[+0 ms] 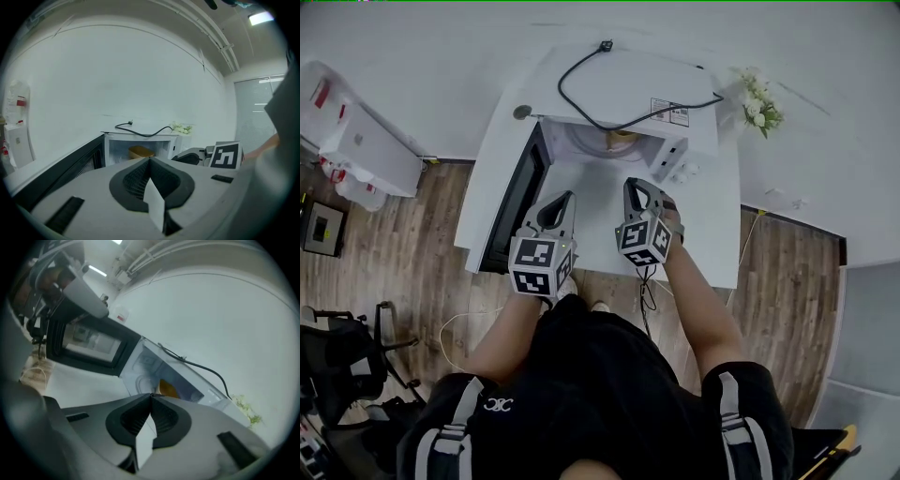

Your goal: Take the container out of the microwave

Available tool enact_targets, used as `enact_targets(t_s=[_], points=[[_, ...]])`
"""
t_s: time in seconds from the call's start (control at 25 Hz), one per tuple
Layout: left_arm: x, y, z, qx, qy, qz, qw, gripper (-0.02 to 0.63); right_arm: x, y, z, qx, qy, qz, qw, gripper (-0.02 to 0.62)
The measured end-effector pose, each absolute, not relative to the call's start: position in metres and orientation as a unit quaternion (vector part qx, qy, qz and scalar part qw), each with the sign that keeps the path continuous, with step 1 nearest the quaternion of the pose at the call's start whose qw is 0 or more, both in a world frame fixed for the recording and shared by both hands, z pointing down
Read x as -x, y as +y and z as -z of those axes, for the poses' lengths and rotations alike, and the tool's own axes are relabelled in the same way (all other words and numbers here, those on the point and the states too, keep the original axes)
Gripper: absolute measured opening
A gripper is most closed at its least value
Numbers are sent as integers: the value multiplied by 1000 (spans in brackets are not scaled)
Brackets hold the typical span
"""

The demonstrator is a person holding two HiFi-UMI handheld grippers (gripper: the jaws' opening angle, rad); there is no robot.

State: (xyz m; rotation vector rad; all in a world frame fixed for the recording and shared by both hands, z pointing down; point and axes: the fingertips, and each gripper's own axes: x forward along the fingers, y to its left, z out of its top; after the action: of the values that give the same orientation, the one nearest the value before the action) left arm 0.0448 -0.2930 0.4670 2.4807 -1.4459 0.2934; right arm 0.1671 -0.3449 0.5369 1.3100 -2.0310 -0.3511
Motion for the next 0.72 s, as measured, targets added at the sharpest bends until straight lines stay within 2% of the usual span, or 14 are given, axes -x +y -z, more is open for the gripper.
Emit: enact_targets(t_s=[0.12, 0.2, 0.28, 0.4, 0.72], points=[[-39, -298, -471, -850, -500, -102, 131, 14, -170, -359, -556, -492, -754, 165, 403, 10], [-36, -302, -471, -849, -502, -101, 133, 13, -170, -367, -569, -481, -738, 177, 439, 80], [-32, -305, -471, -848, -504, -99, 133, 13, -169, -374, -579, -473, -727, 184, 462, 91], [-27, -307, -471, -847, -506, -97, 133, 13, -163, -387, -588, -463, -717, 194, 484, 125], [-14, -309, -460, -848, -507, -91, 124, 14, -143, -427, -591, -467, -704, 193, 500, 130]])
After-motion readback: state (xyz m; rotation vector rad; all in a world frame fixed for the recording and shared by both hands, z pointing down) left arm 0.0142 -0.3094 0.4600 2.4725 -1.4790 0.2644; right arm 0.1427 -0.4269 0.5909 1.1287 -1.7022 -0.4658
